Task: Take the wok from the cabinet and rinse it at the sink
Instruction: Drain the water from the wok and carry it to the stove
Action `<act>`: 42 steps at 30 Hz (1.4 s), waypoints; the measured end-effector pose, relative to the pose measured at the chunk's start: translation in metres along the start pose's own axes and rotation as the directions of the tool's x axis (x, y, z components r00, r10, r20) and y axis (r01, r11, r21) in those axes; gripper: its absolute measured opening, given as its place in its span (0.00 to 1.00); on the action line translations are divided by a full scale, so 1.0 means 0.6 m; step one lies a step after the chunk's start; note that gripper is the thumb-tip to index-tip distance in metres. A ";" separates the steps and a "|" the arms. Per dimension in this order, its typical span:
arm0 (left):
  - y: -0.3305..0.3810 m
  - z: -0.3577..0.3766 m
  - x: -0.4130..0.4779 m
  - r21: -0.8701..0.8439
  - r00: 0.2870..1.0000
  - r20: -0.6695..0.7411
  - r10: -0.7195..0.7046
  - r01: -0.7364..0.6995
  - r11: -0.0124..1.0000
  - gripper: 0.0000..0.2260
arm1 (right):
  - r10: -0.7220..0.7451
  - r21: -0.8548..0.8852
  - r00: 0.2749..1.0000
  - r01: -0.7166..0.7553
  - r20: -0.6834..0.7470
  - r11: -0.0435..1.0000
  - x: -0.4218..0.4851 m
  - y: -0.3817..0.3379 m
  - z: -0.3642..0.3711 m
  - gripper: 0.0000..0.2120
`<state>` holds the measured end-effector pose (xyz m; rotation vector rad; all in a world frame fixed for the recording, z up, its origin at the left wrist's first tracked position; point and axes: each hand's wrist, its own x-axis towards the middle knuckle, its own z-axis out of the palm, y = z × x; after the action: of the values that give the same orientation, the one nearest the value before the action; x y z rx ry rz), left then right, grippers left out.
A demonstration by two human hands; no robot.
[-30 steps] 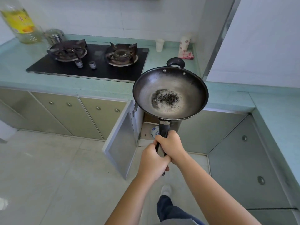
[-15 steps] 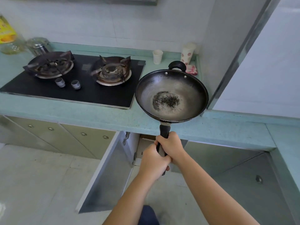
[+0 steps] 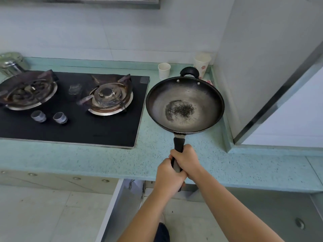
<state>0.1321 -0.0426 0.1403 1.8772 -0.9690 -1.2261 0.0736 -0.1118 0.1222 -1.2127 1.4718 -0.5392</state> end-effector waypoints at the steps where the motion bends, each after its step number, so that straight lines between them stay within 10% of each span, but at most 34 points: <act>1: 0.001 0.000 0.010 -0.003 1.000 0.004 0.001 -0.001 1.000 0.07 | 0.002 -0.001 1.000 -0.002 -0.001 1.000 0.008 -0.002 0.000 0.04; 34: 0.017 0.016 0.012 -0.009 0.993 -0.023 0.118 -0.118 0.993 0.14 | -0.177 -0.194 0.983 0.166 -0.043 0.967 -0.010 0.000 -0.081 0.20; 42: 0.009 0.011 0.014 0.528 0.839 -0.193 0.508 -0.347 0.775 0.21 | -0.451 -0.503 0.889 0.354 -0.081 0.789 -0.043 -0.004 -0.114 0.20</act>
<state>0.1271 -0.0533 0.1395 1.9658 -1.5061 -0.3927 0.0089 -0.1090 0.1557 -1.9466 1.5682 -0.6160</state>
